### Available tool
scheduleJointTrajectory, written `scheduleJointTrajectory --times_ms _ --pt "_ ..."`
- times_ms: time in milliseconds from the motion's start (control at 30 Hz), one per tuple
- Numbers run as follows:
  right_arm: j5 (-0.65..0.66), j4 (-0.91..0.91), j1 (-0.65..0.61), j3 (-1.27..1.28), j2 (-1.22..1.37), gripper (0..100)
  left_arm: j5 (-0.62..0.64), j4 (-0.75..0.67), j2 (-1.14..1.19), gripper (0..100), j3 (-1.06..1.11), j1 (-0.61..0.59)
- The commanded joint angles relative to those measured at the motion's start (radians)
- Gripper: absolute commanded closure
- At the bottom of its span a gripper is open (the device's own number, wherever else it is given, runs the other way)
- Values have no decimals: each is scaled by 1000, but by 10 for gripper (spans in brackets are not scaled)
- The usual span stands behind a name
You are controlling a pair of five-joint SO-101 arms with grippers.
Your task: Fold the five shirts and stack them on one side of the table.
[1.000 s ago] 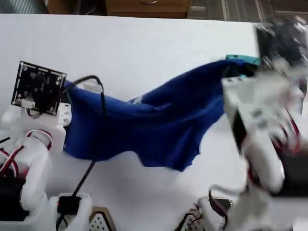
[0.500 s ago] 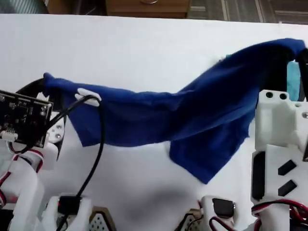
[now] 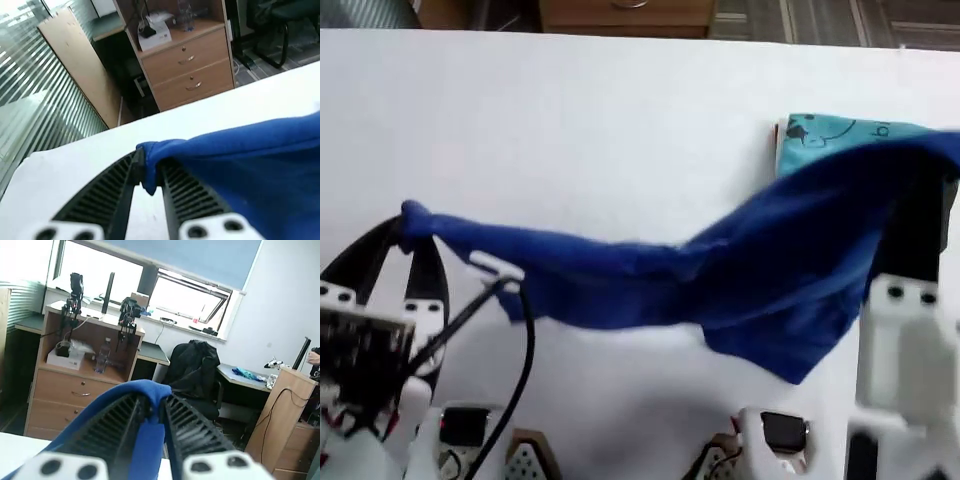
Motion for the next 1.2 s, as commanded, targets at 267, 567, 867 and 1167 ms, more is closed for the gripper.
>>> scheduleJointTrajectory --times_ms 267,567,867,1167 --pt "-37 143 1 -150 -5 979 5 44 -49 974 -21 -2" --pt "-46 185 -2 -187 -12 979 -3 66 -117 973 -21 -110" --pt "-61 205 -79 -178 -61 979 -3 66 -127 973 -21 -110" --pt "-63 183 -88 -83 42 978 -3 -21 -120 973 117 -110"
